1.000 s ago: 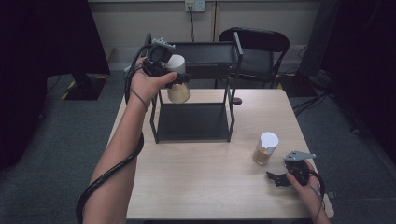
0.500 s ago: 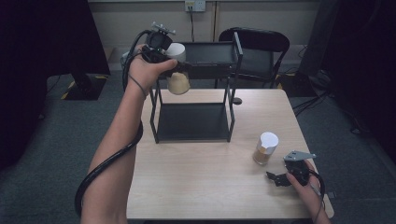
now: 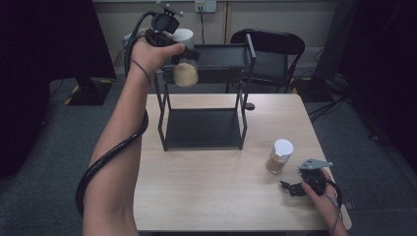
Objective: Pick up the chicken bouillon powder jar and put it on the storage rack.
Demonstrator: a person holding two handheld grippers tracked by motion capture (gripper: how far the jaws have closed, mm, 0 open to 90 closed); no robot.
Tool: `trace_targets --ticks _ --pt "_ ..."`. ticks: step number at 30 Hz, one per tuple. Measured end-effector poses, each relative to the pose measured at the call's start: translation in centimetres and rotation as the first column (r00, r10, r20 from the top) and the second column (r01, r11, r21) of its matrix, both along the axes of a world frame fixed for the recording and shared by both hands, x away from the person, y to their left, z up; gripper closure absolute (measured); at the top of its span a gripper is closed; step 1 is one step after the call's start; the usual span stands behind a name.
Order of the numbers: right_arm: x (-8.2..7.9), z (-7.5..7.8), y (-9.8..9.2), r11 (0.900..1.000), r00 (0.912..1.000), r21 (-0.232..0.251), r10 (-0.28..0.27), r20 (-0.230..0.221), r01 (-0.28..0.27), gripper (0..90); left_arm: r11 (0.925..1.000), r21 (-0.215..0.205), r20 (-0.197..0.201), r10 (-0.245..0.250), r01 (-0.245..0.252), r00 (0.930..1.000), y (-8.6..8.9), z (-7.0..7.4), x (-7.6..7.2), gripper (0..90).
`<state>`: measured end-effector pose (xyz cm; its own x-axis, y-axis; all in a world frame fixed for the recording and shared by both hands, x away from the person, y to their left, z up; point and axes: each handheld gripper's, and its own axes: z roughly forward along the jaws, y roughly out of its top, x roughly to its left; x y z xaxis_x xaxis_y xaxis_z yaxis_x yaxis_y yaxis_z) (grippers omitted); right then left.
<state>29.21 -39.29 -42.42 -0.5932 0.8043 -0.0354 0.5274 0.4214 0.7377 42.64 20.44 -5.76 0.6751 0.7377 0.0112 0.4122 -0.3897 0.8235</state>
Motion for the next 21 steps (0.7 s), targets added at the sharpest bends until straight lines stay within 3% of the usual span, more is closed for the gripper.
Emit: trace_targets --ticks 21 --pt "0.0 0.0 0.0 1.0 1.0 0.0 0.001 0.0 -0.001 0.0 0.9983 -0.006 0.005 0.057 -0.057 0.9983 -0.3 1.4 4.3 35.2"
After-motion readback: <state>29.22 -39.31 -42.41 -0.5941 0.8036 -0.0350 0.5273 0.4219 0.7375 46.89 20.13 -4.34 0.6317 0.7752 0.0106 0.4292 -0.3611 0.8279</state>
